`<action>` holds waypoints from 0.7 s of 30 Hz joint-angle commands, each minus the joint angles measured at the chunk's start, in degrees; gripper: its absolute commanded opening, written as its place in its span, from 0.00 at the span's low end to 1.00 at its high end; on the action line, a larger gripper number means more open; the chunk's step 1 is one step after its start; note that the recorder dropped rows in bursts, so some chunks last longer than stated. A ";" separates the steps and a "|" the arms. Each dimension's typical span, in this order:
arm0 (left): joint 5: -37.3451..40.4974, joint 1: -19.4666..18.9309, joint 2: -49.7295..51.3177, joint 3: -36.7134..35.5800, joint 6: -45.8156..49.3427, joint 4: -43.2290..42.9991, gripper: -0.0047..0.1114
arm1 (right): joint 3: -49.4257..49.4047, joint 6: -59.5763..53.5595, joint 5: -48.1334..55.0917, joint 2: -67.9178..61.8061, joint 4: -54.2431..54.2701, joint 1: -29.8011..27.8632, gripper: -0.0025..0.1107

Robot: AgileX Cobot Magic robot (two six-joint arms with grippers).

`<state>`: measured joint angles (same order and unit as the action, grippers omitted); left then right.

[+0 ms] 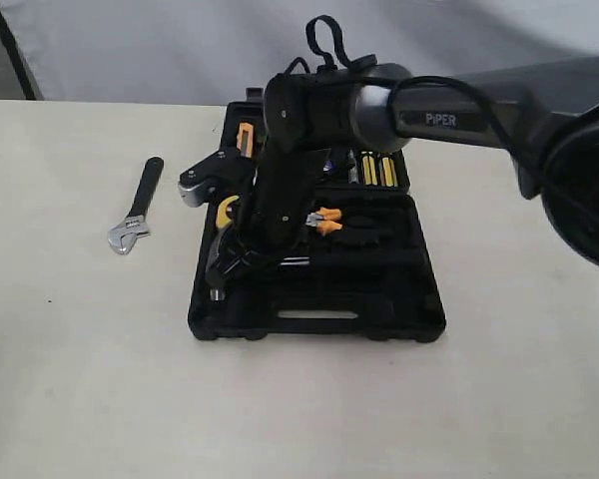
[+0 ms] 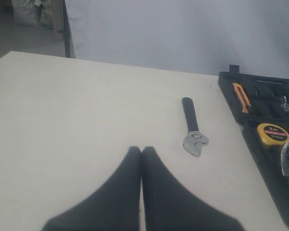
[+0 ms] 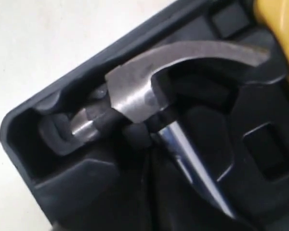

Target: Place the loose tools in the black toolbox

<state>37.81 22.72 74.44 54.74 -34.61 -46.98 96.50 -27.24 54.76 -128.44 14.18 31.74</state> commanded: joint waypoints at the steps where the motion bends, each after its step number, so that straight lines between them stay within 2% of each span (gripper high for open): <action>1: -0.97 -0.19 -0.46 -0.53 -0.59 0.78 0.05 | -0.53 -1.58 4.88 0.75 -1.00 -0.13 0.02; 10: -0.97 -0.19 -0.46 -0.53 -0.59 0.78 0.05 | 1.97 1.83 -2.28 6.88 -1.00 -0.27 0.02; 21: -0.97 -0.19 -0.46 -0.53 -0.59 0.78 0.05 | 2.09 5.27 -4.66 0.55 -4.29 -0.27 0.02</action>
<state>37.81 22.72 74.44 54.74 -34.61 -46.98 98.56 -23.03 50.79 -127.42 10.00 31.74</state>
